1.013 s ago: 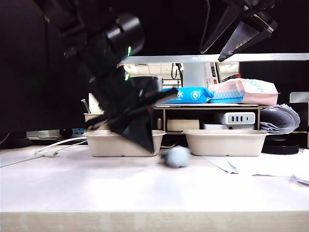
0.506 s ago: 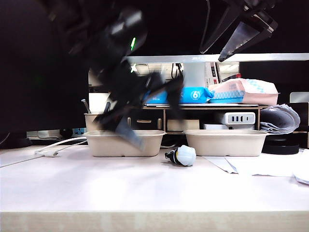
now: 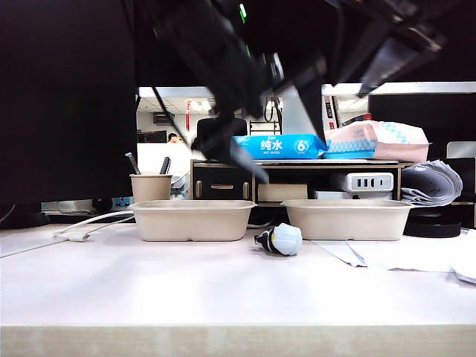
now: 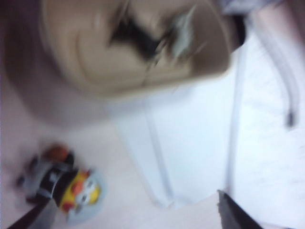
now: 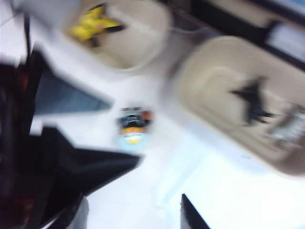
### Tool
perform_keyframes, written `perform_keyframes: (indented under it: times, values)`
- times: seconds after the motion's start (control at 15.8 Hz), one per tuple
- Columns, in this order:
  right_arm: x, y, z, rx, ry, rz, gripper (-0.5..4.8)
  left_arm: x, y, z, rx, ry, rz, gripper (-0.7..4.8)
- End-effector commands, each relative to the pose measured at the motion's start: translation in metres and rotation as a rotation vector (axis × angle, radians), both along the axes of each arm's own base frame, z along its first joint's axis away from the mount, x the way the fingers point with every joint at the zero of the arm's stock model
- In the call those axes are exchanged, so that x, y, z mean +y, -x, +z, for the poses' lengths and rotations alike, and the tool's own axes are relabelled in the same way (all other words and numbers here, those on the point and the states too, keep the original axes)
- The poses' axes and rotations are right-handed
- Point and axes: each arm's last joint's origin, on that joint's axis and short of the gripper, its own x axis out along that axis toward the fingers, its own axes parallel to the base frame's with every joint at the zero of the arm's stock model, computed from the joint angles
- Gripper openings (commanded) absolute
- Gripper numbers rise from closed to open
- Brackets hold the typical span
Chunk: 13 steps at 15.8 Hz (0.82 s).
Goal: Put the dolls with similar sizes into the same paper box, while dolls with different sizes go into separate paper boxes.
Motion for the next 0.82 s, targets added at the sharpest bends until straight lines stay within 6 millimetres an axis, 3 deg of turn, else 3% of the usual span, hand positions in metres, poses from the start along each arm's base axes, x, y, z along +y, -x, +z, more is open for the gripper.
perform_keyframes:
  times: [0.06, 0.32, 0.82]
  values:
    - [-0.016, -0.007, 0.004, -0.040, -0.008, -0.056, 2.52, -0.007, 0.003, -0.023, 0.100, -0.059, 0.040, 4.79]
    - [-0.040, -0.013, 0.005, -0.030, -0.050, -0.108, 2.52, -0.006, 0.002, -0.030, 0.112, -0.092, 0.100, 4.79]
    - [-0.041, -0.012, 0.004, -0.022, -0.063, -0.103, 2.52, -0.008, -0.001, -0.048, 0.180, -0.103, 0.178, 4.79]
